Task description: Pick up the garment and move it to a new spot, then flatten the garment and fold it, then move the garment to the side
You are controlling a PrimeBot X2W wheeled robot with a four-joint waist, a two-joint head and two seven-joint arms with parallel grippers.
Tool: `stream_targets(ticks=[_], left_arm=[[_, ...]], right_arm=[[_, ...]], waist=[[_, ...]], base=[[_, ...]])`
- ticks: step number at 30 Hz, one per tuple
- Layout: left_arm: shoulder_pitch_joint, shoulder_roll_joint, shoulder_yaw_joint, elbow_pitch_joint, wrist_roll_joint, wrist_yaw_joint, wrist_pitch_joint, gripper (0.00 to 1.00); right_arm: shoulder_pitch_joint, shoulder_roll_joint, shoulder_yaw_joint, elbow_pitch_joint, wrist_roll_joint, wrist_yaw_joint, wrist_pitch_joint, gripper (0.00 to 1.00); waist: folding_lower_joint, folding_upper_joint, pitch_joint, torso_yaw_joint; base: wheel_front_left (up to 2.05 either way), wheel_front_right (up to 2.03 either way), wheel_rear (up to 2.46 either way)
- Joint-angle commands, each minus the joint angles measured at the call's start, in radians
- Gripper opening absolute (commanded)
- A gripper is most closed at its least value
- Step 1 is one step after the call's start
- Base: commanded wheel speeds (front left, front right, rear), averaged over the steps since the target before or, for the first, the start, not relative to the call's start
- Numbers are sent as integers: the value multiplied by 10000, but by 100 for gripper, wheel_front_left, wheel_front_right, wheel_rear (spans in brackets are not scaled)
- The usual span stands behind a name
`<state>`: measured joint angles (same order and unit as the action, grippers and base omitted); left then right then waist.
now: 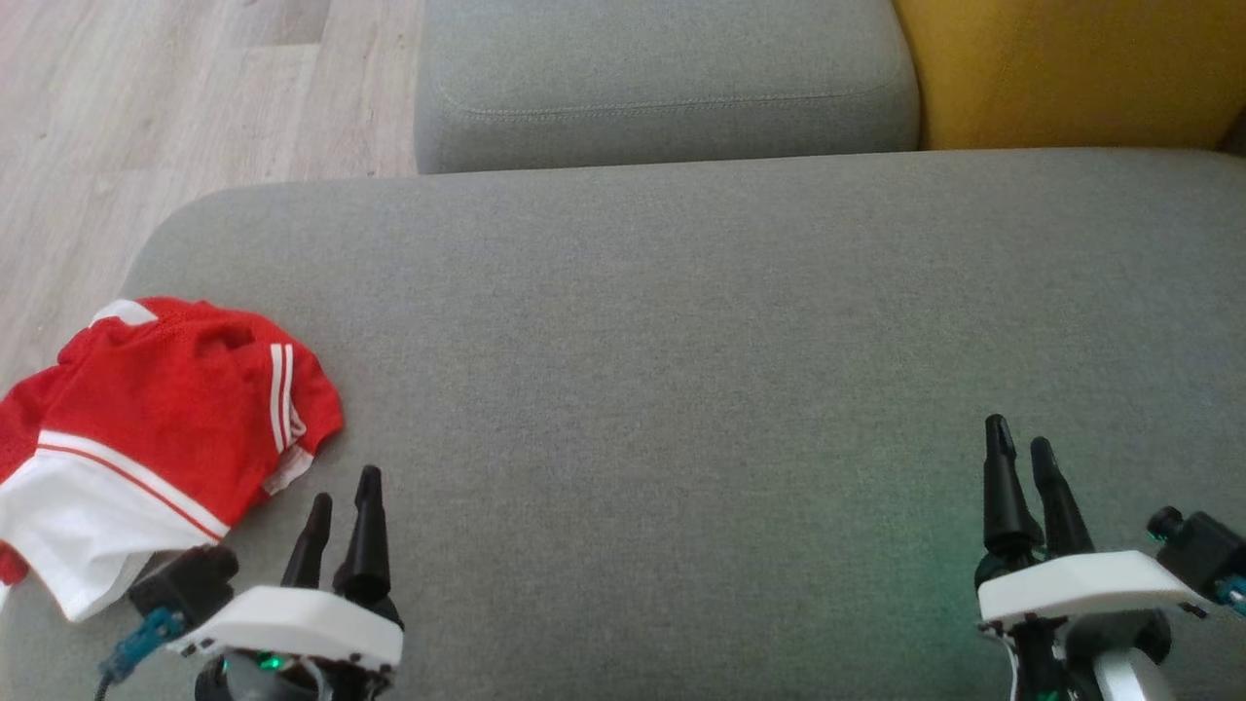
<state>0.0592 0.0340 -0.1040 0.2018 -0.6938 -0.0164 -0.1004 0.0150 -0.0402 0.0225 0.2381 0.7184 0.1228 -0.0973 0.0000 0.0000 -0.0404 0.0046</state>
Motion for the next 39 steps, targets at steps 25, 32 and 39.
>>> stream_targets(ticks=[25,32,39], left_arm=[[-89,271,-251,-363,3199,487,-816,100],[-36,291,-328,-376,4039,610,-1021,100],[17,302,-427,-315,4949,702,-1254,100]], right_arm=[[-162,-81,579,-355,-3347,62,-842,100],[-165,-86,642,-133,-4262,66,-1048,100],[-191,-92,776,31,-5234,71,-1282,100]], waist=[[0,0,-102,10],[0,0,-127,-6],[0,0,-172,2]], base=[[0,0,0],[0,0,0],[0,0,0]])
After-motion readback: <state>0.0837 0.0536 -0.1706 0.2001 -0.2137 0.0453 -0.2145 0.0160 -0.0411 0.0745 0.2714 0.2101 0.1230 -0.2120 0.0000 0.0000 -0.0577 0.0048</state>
